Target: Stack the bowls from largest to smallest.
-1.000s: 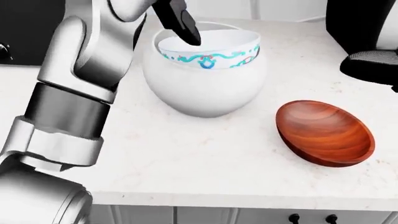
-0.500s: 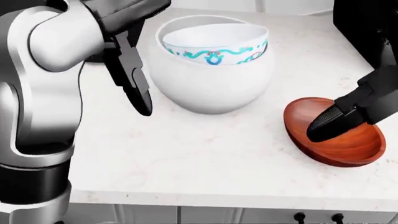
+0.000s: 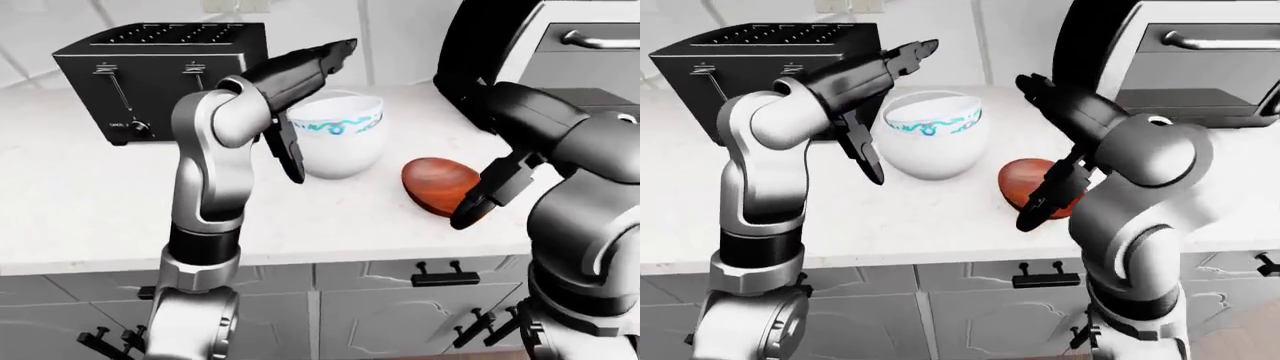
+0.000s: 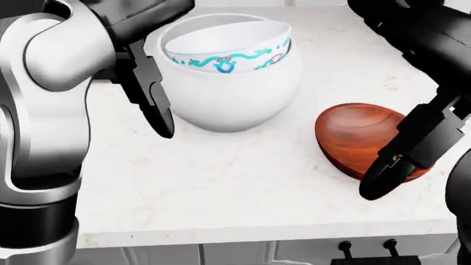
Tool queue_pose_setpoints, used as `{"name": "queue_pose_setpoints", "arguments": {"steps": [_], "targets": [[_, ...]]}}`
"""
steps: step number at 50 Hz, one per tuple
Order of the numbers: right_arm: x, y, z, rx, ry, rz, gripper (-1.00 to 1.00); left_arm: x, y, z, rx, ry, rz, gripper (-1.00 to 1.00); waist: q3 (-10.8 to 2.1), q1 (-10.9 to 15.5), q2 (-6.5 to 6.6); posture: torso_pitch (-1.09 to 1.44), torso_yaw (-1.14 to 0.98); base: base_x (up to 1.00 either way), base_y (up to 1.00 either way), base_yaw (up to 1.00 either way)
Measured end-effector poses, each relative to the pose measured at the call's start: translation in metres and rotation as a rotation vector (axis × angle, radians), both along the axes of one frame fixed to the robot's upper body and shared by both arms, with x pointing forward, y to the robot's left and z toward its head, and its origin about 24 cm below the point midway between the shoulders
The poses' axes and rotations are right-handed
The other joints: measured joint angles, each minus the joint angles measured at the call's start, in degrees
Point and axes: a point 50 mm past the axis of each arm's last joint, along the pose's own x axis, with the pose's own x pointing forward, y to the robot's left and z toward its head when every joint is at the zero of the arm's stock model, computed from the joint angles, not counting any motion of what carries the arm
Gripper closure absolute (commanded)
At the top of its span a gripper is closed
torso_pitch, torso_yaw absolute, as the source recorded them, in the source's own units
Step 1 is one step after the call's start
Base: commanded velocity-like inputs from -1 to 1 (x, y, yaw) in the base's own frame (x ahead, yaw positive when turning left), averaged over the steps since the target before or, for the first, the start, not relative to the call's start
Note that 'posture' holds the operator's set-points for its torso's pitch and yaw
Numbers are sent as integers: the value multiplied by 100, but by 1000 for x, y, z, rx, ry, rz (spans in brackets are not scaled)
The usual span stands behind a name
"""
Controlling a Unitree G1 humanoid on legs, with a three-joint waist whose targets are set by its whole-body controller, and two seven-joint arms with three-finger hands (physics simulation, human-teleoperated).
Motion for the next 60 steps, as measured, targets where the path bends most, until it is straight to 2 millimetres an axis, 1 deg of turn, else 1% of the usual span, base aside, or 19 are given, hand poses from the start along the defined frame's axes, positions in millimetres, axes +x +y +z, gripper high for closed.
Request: {"name": "queue_pose_setpoints", "arguments": {"steps": [5, 8, 12, 18, 22, 30, 39, 43, 46, 50, 52, 60], "targets": [[1, 6, -10, -56, 14, -10, -100, 3, 2, -8, 10, 25, 6, -100, -27, -19, 50, -20, 0, 0, 0, 0], [4, 7, -17, -92, 38, -15, -100, 4, 4, -7, 7, 24, 10, -100, -39, -32, 66, -20, 0, 0, 0, 0], [5, 8, -22, -122, 50, -16, -100, 3, 3, -6, 3, 16, 10, -100, -66, -47, 79, -20, 0, 0, 0, 0], [10, 11, -29, -144, 62, -19, -100, 2, 4, -3, 2, 5, 8, -100, -117, -67, 78, -20, 0, 0, 0, 0], [12, 11, -36, -152, 78, -22, -100, 2, 5, -6, 10, 2, 12, -100, -141, -67, 75, -20, 0, 0, 0, 0], [19, 12, -46, -157, 109, -20, -100, 1, 5, -6, 14, 10, 11, -100, -149, -68, 69, -20, 0, 0, 0, 0], [28, 6, -50, -150, 127, -47, -100, 0, 8, -6, 10, 8, 13, -100, -156, -62, 61, -20, 0, 0, 0, 0], [31, 6, -52, -153, 134, -48, -94, 0, 8, -7, 9, 6, 14, -100, -162, -56, 59, -20, 0, 0, 0, 0], [35, 5, -55, -154, 148, -51, -80, 1, 8, -9, 11, 10, 12, -100, -166, -49, 52, -20, 0, 0, 0, 0], [38, 2, -62, -156, 168, -60, -79, 2, 9, -11, 10, 15, 16, -100, -166, -45, 47, -20, 0, 0, 0, 0], [40, 1, -65, -161, 175, -64, -73, 1, 9, -11, 10, 15, 16, -100, -166, -41, 48, -20, 0, 0, 0, 0], [47, -4, -78, -185, 202, -85, -64, 3, 10, -11, 9, 7, 18, -100, -187, -36, 48, -20, 0, 0, 0, 0]]}}
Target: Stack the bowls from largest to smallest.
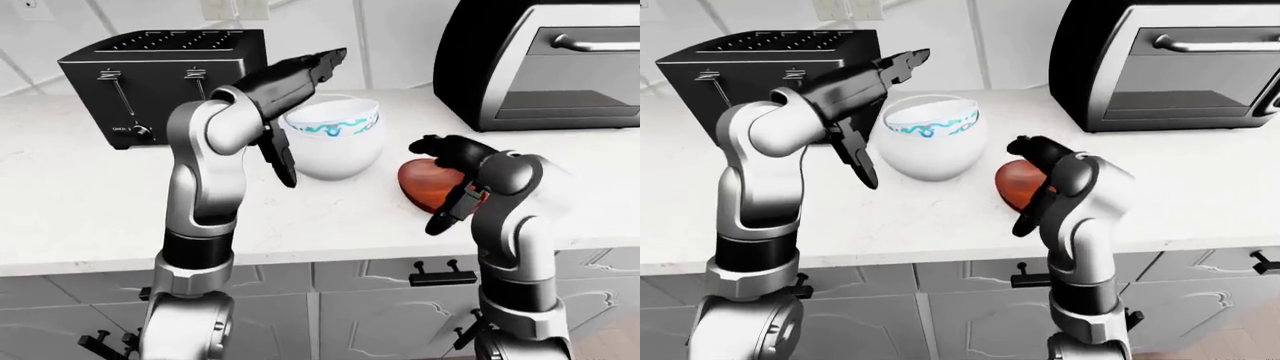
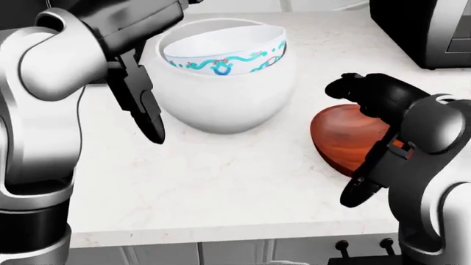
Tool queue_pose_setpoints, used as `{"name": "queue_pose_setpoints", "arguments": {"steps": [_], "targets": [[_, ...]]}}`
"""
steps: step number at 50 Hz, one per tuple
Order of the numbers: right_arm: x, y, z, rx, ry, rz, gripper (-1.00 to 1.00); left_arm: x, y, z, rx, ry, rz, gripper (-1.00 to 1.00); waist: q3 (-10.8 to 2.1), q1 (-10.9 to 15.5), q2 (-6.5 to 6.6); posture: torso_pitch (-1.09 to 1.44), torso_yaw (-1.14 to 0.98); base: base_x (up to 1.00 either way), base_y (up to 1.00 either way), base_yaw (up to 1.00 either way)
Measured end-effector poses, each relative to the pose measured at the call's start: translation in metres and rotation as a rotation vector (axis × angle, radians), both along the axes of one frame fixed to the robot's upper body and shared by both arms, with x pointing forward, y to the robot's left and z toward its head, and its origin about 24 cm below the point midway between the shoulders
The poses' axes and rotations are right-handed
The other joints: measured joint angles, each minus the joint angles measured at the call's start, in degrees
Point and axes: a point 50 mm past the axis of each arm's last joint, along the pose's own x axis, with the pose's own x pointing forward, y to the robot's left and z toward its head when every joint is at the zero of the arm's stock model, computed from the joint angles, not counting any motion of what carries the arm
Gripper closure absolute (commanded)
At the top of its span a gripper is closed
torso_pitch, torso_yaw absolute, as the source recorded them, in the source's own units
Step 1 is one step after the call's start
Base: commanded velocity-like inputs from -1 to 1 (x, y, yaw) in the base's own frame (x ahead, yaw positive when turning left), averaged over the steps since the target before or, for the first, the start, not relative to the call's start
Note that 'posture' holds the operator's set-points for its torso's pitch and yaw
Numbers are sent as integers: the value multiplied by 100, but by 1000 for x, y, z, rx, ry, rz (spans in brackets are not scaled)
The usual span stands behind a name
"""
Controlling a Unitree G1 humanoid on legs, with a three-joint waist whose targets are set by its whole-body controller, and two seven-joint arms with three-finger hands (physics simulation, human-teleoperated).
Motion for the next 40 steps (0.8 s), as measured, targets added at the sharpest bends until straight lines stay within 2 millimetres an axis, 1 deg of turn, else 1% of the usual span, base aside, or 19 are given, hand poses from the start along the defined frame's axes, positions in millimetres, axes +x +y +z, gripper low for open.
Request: {"name": "queue_pose_setpoints", "arguments": {"steps": [5, 11, 16, 24, 25, 28, 33, 37, 38, 40], "targets": [[6, -4, -7, -4, 17, -12, -55, -1, -1, 2, -2, -10, -6, -100, -19, 4, -7, -20, 0, 0, 0, 0], [11, -10, -16, -13, 35, -37, -51, -1, 0, 2, -6, -14, -6, -100, -45, 8, -7, -20, 0, 0, 0, 0], [13, -11, -18, -28, 31, -39, -48, 0, -1, -1, -4, -6, -9, -100, -68, 12, -21, -20, 0, 0, 0, 0], [14, -9, -23, -60, 35, -29, -42, -1, 0, 0, -8, -12, -10, -100, -107, 15, -44, -20, 0, 0, 0, 0], [14, -9, -24, -65, 35, -30, -34, -1, 0, 0, -8, -12, -11, -100, -111, 18, -47, -20, 0, 0, 0, 0], [15, -11, -27, -78, 40, -39, -27, -1, 0, 1, -8, -15, -11, -100, -120, 24, -52, -20, 0, 0, 0, 0], [19, -14, -26, -89, 38, -52, -1, -1, 0, 0, -9, -11, -10, -100, -135, 31, -57, -20, 0, 0, 0, 0], [20, -14, -24, -99, 25, -53, 8, -1, 0, -2, -9, -7, -12, -100, -153, 31, -69, -20, 0, 0, 0, 0], [20, -14, -24, -102, 23, -52, 21, -1, 0, -2, -9, -7, -12, -100, -157, 32, -73, -20, 0, 0, 0, 0], [21, -13, -22, -109, 10, -55, 36, -1, 1, -3, -9, -7, -13, -100, -165, 32, -77, -20, 0, 0, 0, 0]]}}
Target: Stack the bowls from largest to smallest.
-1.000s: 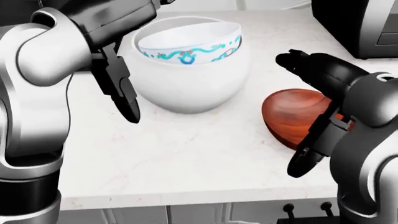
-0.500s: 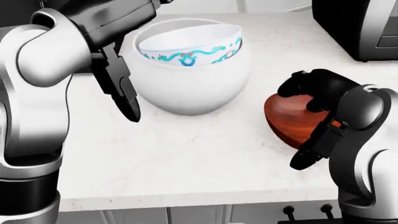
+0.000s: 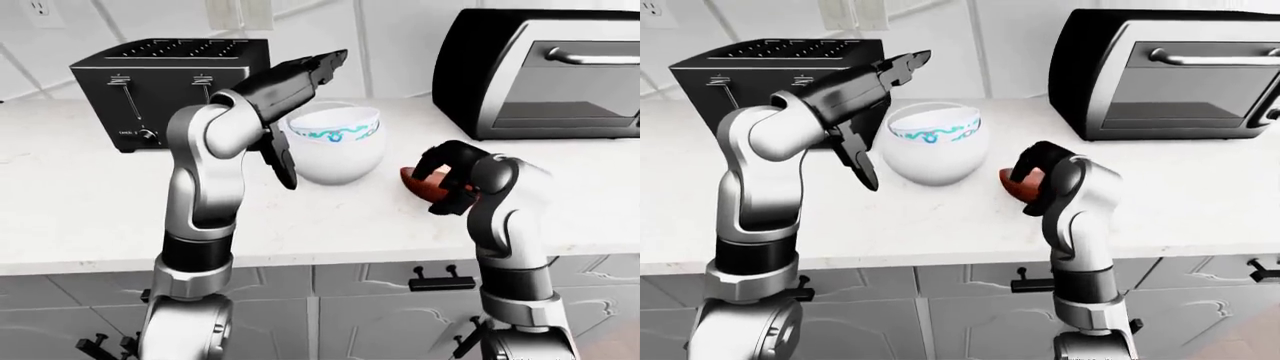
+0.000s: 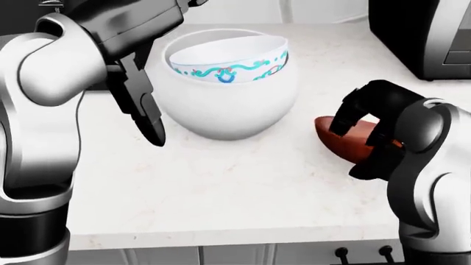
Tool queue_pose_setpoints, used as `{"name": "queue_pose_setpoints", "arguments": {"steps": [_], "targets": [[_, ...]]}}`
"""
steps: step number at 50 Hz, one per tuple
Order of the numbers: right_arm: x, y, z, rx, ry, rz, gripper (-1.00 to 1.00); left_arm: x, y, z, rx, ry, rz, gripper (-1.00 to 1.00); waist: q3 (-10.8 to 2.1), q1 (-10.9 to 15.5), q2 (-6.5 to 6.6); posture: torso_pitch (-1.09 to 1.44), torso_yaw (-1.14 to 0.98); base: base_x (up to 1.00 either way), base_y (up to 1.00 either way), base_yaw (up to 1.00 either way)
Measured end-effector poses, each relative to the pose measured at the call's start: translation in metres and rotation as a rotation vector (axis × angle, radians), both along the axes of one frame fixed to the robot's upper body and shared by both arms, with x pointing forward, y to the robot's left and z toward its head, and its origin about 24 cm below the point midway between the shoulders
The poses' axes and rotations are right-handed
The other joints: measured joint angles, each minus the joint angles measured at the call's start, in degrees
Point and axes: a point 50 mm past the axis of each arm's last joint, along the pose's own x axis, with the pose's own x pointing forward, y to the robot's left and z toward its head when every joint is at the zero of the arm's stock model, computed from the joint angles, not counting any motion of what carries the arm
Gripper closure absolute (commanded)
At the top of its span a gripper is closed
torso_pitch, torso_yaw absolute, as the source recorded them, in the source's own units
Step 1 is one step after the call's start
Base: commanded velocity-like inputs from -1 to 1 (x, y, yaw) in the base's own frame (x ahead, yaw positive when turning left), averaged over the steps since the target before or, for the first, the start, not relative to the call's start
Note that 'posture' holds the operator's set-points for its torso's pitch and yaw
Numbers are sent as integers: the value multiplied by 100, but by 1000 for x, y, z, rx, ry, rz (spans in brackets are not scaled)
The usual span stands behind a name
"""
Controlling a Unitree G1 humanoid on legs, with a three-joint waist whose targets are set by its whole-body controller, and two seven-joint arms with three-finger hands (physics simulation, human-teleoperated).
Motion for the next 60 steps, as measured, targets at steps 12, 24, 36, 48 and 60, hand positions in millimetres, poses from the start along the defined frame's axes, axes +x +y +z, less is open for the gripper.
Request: {"name": "queue_pose_setpoints", "arguments": {"steps": [12, 24, 36, 48, 60], "targets": [[1, 2, 24, -45, -59, -1, 100, -4, 2, 7, -15, -18, 0, -100, 26, 16, 8, -20, 0, 0, 0, 0], [9, -1, 82, -43, -130, -13, 100, -4, 10, 16, -44, -28, 20, -100, 220, -16, 108, -20, 0, 0, 0, 0], [8, 13, 163, -3, -286, 4, 100, -6, 12, 18, -50, -35, 21, -100, 298, -61, 116, -20, 0, 0, 0, 0], [32, 63, 189, 38, -314, 100, 100, 4, 34, 13, -42, -1, 94, -100, 385, -60, 171, -20, 0, 0, 0, 0], [66, 92, 181, 54, -318, 115, 100, 9, 53, 4, -56, 12, 150, -100, 388, -34, 205, -20, 0, 0, 0, 0]]}}
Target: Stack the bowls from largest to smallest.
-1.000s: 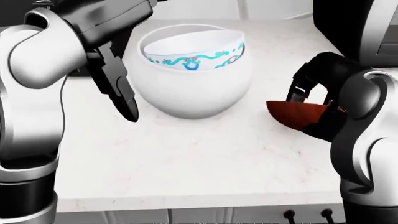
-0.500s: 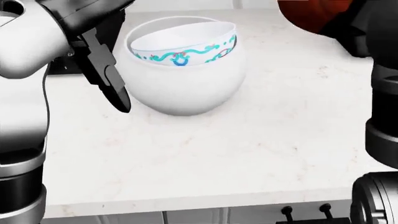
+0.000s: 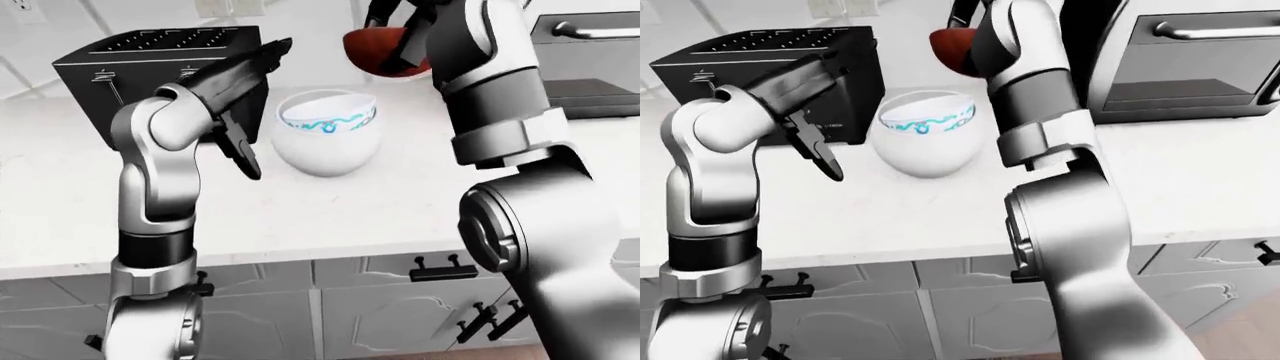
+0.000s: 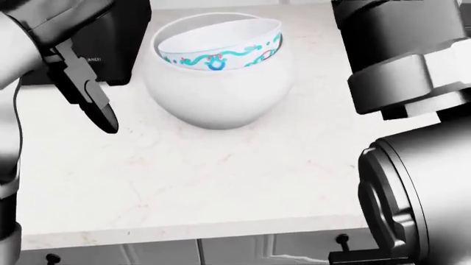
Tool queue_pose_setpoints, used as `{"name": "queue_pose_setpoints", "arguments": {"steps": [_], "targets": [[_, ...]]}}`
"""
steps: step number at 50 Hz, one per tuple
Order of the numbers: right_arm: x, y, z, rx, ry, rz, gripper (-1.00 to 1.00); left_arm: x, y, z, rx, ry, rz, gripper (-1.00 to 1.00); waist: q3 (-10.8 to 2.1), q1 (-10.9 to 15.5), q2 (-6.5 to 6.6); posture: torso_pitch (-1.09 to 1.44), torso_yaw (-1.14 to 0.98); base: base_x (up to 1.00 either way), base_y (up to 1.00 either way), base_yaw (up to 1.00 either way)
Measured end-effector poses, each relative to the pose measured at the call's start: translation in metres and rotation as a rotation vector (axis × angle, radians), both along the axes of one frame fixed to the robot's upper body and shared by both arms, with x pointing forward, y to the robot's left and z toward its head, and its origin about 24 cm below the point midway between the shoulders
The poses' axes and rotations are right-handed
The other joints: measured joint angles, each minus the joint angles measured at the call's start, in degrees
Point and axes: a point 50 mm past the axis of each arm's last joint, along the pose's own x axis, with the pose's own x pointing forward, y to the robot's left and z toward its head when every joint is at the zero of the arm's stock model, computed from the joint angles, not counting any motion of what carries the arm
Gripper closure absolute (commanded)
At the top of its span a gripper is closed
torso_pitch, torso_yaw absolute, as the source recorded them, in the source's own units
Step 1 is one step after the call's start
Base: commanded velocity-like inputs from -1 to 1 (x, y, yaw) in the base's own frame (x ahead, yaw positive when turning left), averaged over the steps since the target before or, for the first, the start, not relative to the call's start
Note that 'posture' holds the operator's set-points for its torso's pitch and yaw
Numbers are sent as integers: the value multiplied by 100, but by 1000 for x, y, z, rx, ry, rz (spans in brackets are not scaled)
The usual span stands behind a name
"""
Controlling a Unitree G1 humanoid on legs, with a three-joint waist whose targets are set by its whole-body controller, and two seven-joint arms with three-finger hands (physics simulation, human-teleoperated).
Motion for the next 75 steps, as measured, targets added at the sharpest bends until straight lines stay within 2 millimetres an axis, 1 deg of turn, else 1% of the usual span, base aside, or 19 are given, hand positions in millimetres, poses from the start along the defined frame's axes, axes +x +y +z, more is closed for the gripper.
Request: {"name": "queue_pose_setpoints", "arguments": {"steps": [10, 17, 22, 26, 29, 33, 38, 43, 47, 50, 57, 63, 64, 65, 66, 69, 71, 72, 75], "targets": [[15, 15, -20, 23, 12, 40, 100, -2, 12, 2, -13, -12, 13, -100, -37, 15, 23, -20, 0, 0, 0, 0], [21, 22, -36, 18, 54, 72, 100, 0, 11, -2, -14, 0, 4, -100, -48, 16, 28, -20, 0, 0, 0, 0], [22, 27, -37, 7, 59, 88, 100, 0, 15, 2, -19, -11, 11, -100, -44, 11, 46, -20, 0, 0, 0, 0], [20, 31, -32, 2, 45, 98, 100, 0, 16, 1, -29, -13, 12, -100, -50, 8, 57, -20, 0, 0, 0, 0], [19, 38, -29, -9, 17, 123, 100, 1, 16, -1, -29, -8, 7, -100, -65, -3, 62, -20, 0, 0, 0, 0], [21, 45, -35, -8, -12, 161, 100, 2, 17, -4, -31, -7, 7, -100, -90, -2, 62, -20, 0, 0, 0, 0], [24, 51, -46, 14, -30, 205, 100, 4, 18, -9, -51, -4, 11, -100, -84, 0, 64, -20, 0, 0, 0, 0], [23, 59, -48, 48, -37, 250, 100, 6, 18, -9, -58, -2, 13, -100, -69, -6, 62, -20, 0, 0, 0, 0], [23, 62, -49, 51, -55, 273, 100, 3, 19, -8, -61, -7, 4, -100, -79, -10, 53, -20, 0, 0, 0, 0], [23, 64, -54, 38, -52, 282, 100, 1, 20, -8, -64, -12, -1, -100, -100, -5, 55, -20, 0, 0, 0, 0], [27, 59, -67, 25, -45, 262, 100, 3, 25, -15, -71, 5, 7, -100, -116, 8, 53, -20, 0, 0, 0, 0], [28, 58, -74, 28, -49, 259, 100, 4, 25, -16, -69, 9, 7, -100, -119, 10, 55, -20, 0, 0, 0, 0], [29, 58, -75, 28, -49, 259, 95, 4, 25, -16, -69, 8, 6, -100, -121, 9, 56, -20, 0, 0, 0, 0], [29, 58, -75, 28, -51, 259, 81, 4, 25, -16, -69, 7, 6, -100, -123, 9, 57, -20, 0, 0, 0, 0], [29, 58, -76, 29, -52, 258, 76, 4, 25, -16, -67, 7, 6, -100, -126, 8, 57, -20, 0, 0, 0, 0], [29, 58, -77, 29, -55, 257, 76, 4, 27, -16, -65, 7, 9, -100, -133, 6, 58, -20, 0, 0, 0, 0], [29, 58, -78, 30, -55, 256, 70, 4, 29, -16, -65, 4, 12, -100, -138, 5, 61, -20, 0, 0, 0, 0], [29, 58, -78, 31, -55, 255, 62, 4, 29, -16, -63, 2, 12, -100, -140, 5, 62, -20, 0, 0, 0, 0], [29, 57, -79, 31, -56, 251, 58, 4, 32, -15, -66, 2, 17, -100, -146, 8, 63, -20, 0, 0, 0, 0]]}}
